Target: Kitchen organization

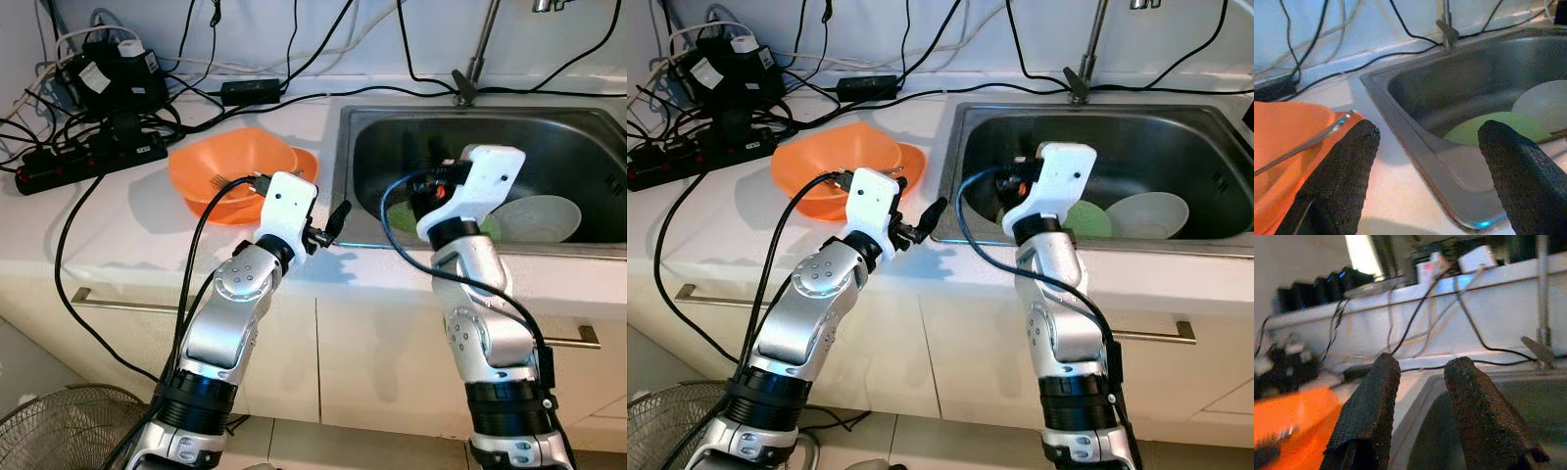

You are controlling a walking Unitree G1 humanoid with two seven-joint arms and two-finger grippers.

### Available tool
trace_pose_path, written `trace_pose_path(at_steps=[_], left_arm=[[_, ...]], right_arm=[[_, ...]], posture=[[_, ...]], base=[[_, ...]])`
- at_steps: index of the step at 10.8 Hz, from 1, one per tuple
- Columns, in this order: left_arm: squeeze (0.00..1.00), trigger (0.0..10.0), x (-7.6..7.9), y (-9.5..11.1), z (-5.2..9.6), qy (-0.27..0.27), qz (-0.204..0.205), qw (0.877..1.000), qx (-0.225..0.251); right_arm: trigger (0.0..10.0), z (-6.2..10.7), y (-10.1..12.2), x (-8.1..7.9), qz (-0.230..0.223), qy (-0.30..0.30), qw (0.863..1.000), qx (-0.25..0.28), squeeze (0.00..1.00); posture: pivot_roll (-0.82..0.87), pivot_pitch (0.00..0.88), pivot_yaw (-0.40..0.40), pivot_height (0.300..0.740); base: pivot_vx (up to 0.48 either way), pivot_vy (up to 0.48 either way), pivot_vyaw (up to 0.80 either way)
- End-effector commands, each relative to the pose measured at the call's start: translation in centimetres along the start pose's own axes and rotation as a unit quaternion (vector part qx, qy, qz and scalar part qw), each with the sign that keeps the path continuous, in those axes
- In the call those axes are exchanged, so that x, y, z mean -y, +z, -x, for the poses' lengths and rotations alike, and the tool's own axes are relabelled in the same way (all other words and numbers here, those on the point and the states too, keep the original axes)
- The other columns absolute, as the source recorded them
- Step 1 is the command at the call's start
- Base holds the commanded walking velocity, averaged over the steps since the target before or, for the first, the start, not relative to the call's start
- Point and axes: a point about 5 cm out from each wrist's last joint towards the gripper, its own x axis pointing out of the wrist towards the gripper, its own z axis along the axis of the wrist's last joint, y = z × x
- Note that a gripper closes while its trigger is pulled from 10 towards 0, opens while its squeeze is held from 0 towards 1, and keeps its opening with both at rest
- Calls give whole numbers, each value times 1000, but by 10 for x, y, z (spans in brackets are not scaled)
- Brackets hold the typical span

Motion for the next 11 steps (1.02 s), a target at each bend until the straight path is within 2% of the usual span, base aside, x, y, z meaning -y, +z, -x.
trace_pose_path(at_steps=[1,2,3,4,6,8,9,11], left_arm=[[0,10000,-6,-3,0,17,-8,1000,0],[0,10000,-8,-5,2,28,-5,1000,5],[0,10000,-10,-11,3,36,-11,999,-1],[0,10000,-9,-13,4,33,-16,999,-2],[0,10000,-7,-9,4,31,-27,999,14],[0,10000,-4,12,4,21,-102,993,54],[0,10000,-2,26,4,13,-204,976,72],[0,10000,-3,32,2,14,-278,958,65]], right_arm=[[10000,5,-12,-2,14,11,1000,-20,0],[10000,8,-14,3,6,4,1000,-26,0],[10000,17,-32,6,21,11,998,-57,0],[10000,22,-37,6,19,10,998,-66,0],[10000,25,-36,3,21,14,998,-62,0],[10000,25,-41,1,19,13,998,-64,0],[10000,24,-42,-2,15,14,998,-65,0],[10000,23,-41,-6,11,22,998,-60,0]], posture=[[35,0,69,740],[29,0,71,740],[28,0,73,740],[30,0,75,740],[25,0,79,740],[32,0,79,740],[39,0,78,740],[41,0,76,740]], base=[[0,0,0],[0,0,0],[0,0,0],[0,0,0],[0,0,0],[0,0,0],[0,0,0],[0,0,0]])
